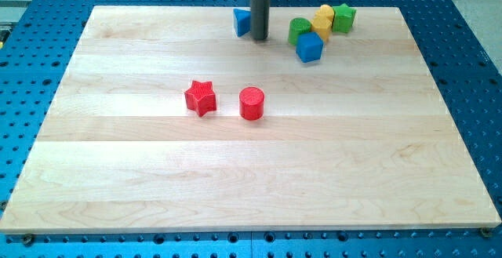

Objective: Push the red blocks into the triangle

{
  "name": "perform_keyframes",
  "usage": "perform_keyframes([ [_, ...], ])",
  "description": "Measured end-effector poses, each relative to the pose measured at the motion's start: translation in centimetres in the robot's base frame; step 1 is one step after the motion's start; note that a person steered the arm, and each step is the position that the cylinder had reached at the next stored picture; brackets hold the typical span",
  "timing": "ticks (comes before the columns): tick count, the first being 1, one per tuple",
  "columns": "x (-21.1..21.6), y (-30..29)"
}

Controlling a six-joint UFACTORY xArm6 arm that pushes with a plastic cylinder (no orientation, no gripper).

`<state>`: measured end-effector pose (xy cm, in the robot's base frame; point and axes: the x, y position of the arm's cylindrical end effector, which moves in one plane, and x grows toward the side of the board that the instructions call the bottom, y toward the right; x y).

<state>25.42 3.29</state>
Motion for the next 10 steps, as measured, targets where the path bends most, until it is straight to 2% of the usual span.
perform_keyframes([
  [1, -1.5, -2.9],
  [2, 1.2, -5.9],
  [3, 12.7, -0.6],
  [4, 20.2, 6.1],
  [5, 20.7, 1.7],
  [6, 18.4, -6.2],
  [7, 19.6, -7.3],
  [8, 24.4, -13.8],
  [9, 20.6, -17.9],
  [10, 19.5, -14.3],
])
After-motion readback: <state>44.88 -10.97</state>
